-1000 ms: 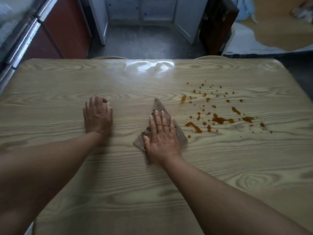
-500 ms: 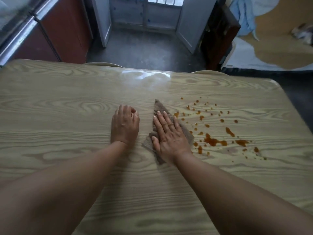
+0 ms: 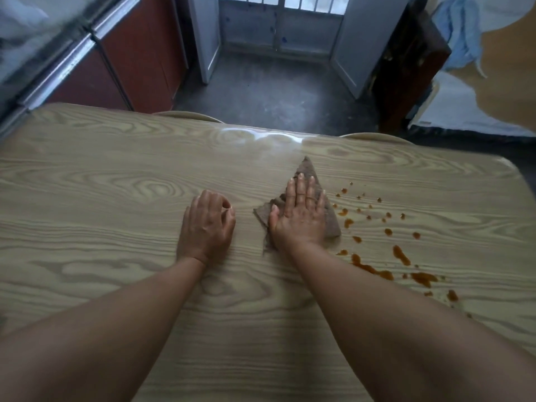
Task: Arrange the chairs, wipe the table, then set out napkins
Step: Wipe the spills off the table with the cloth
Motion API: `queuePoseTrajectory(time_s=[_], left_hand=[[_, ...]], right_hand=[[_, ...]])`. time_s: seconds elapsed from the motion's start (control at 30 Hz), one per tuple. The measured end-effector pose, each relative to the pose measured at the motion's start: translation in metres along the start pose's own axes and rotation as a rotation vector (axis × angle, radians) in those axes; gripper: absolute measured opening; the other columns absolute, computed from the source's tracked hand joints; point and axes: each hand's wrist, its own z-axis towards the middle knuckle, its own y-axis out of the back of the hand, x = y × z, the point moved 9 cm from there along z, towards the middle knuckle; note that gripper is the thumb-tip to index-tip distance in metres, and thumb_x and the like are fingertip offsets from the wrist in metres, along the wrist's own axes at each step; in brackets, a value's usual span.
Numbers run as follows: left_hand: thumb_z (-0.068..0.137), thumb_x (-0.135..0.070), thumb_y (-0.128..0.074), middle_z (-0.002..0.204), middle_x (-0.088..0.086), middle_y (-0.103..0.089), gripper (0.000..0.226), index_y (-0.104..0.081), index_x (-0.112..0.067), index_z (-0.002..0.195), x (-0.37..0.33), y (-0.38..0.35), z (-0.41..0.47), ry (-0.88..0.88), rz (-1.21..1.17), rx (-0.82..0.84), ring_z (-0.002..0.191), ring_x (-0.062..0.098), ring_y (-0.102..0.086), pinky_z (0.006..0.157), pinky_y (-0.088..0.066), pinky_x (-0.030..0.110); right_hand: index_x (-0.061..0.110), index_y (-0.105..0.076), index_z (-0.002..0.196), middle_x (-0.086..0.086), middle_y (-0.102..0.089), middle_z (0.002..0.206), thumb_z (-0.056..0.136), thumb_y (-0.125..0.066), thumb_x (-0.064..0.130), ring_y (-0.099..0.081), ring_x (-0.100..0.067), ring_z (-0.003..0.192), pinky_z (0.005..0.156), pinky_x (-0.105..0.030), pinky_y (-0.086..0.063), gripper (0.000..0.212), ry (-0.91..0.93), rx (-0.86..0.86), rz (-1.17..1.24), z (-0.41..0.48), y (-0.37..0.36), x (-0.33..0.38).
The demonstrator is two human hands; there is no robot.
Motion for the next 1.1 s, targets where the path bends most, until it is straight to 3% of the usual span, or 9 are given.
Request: queuePoseTrajectory(time_s=[0.37,0.57,0.7,0.83,1.1], left_hand=[[0.085,-0.035,-0.039,0.091,0.014,-0.054,0.03,-0.056,-0.011,0.09,-0.008,0.002,0.0,-0.008,-0.003,0.016,0.086,0.035,-0.053,0.075,-0.041,0.043],[0.084,-0.035,-0.038,0.092,0.014,-0.055,0.029,-0.055,-0.012,0.09,-0.01,0.004,-0.001,-0.021,0.001,0.021,0.089,0.036,-0.054,0.077,-0.041,0.044],[0.082,-0.036,-0.037,0.094,0.016,-0.056,0.032,-0.056,-0.012,0.09,-0.012,0.004,-0.001,-0.039,-0.004,0.032,0.092,0.036,-0.054,0.079,-0.041,0.044],[0.083,-0.037,-0.036,0.096,0.017,-0.055,0.034,-0.056,-0.012,0.093,-0.013,0.004,-0.004,-0.041,0.006,0.043,0.095,0.036,-0.053,0.081,-0.039,0.045],[0.084,-0.037,-0.035,0.097,0.017,-0.054,0.034,-0.055,-0.012,0.094,-0.016,0.004,-0.007,-0.063,0.013,0.041,0.096,0.037,-0.051,0.084,-0.039,0.046]], right_hand=[[0.003,0.004,0.153,-0.018,0.014,0.16,0.096,-0.025,0.046,0.016,-0.036,0.147,0.117,-0.056,0.006,0.078,-0.315,-0.032,0.127,-0.012,0.001,-0.038],[0.001,0.007,0.152,-0.02,0.015,0.159,0.097,-0.023,0.045,0.017,-0.037,0.146,0.117,-0.057,0.007,0.077,-0.367,-0.037,0.146,-0.053,-0.003,-0.038],[0.003,0.009,0.152,-0.018,0.018,0.159,0.097,-0.021,0.045,0.019,-0.035,0.146,0.116,-0.056,0.011,0.076,-0.223,-0.023,0.098,-0.071,-0.006,-0.027],[0.005,0.006,0.153,-0.016,0.016,0.16,0.084,0.003,0.047,0.018,-0.031,0.147,0.117,-0.053,0.011,0.08,-0.006,-0.042,0.054,-0.099,-0.008,-0.023],[0.008,-0.025,0.152,-0.009,-0.016,0.161,0.093,-0.027,0.046,-0.011,-0.026,0.149,0.116,-0.049,-0.016,0.071,0.417,-0.116,-0.016,-0.133,-0.01,-0.046]])
